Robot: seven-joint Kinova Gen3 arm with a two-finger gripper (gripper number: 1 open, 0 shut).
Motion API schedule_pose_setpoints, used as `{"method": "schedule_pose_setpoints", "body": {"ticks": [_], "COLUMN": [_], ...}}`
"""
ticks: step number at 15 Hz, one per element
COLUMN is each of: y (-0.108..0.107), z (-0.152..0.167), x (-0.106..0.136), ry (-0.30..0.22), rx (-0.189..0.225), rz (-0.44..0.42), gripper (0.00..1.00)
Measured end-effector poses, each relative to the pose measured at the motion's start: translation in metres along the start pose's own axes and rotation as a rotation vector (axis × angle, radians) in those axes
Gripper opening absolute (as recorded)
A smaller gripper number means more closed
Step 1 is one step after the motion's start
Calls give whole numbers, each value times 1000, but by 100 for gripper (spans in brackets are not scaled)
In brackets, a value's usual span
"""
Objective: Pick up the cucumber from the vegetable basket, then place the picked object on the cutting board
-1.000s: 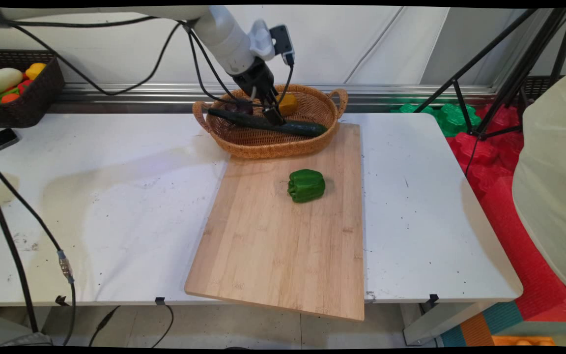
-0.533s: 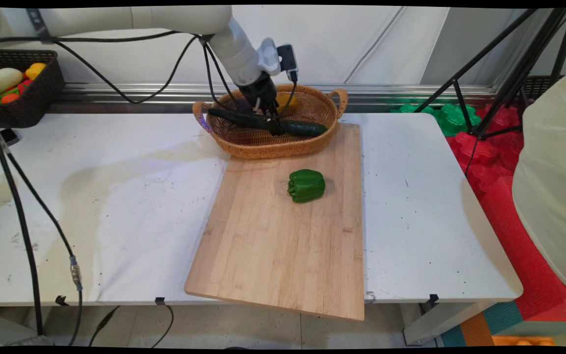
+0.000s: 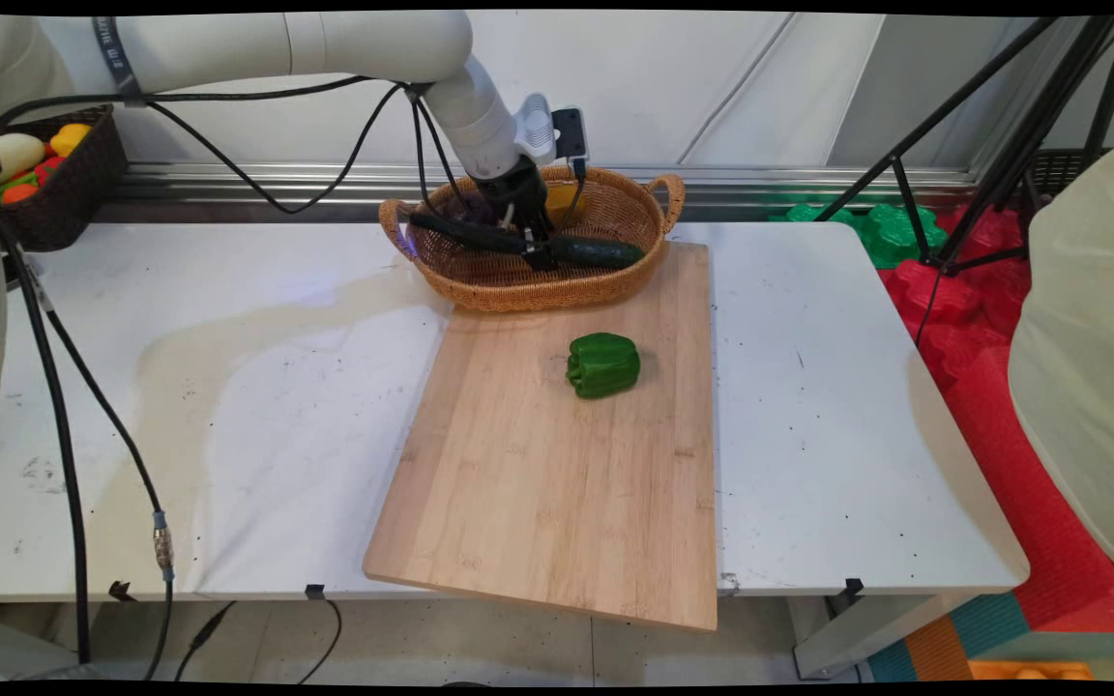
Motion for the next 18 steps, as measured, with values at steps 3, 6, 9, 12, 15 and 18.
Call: {"method": "schedule_pose_setpoints", "body": {"ticks": [3,6,9,12,15,18], "y": [1,3,8,21,42,68], "z": [-4,-23,-51,-92,-126,-154], "x": [1,3,6,12,16,18], "ry": [5,18,39,75,106,132], "rx": [14,45,79,106,105,80], "rz": [19,36,49,51,52,61], "gripper": [0,0,0,0,0,0]}}
